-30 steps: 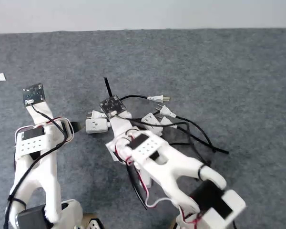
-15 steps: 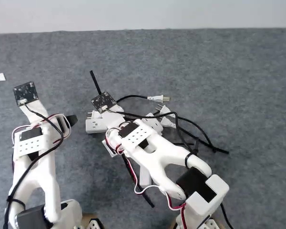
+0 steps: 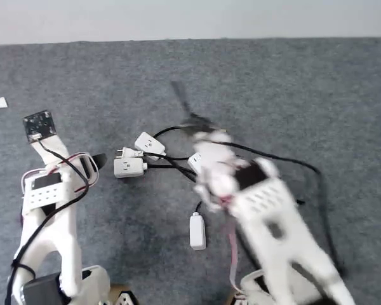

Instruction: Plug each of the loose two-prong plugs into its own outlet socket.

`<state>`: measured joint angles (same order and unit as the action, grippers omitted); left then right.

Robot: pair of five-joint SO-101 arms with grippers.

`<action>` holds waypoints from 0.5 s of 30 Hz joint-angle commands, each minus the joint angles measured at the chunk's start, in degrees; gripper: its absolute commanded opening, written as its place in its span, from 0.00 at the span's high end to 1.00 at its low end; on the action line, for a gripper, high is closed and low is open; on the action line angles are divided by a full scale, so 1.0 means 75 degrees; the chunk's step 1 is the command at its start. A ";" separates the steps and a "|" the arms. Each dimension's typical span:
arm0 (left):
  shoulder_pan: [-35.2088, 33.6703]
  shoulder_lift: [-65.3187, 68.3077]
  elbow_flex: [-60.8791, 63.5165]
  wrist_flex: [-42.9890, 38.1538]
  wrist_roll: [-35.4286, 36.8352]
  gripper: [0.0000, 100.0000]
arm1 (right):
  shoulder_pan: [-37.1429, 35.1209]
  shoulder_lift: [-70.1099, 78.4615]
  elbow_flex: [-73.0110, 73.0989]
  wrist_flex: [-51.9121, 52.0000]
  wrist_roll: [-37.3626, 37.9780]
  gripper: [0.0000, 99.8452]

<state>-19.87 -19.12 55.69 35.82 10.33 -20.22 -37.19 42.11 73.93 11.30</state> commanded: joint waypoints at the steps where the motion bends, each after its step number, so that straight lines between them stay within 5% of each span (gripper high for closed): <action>1: 0.0152 -0.0023 -0.0076 -0.0199 0.0023 0.68 | 0.2104 -0.2303 0.0809 0.0193 0.0223 0.99; 8: 0.0141 -0.0082 0.0053 -0.0129 0.0023 0.68 | 0.7191 -0.4859 0.3059 -0.1237 0.1829 0.99; 15: 0.0152 -0.0082 0.0064 -0.0129 0.0023 0.68 | 0.9278 -0.4355 0.4900 -0.4319 0.1899 0.99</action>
<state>-19.34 -19.12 56.92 35.56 10.33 44.57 -72.18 77.36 50.02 24.66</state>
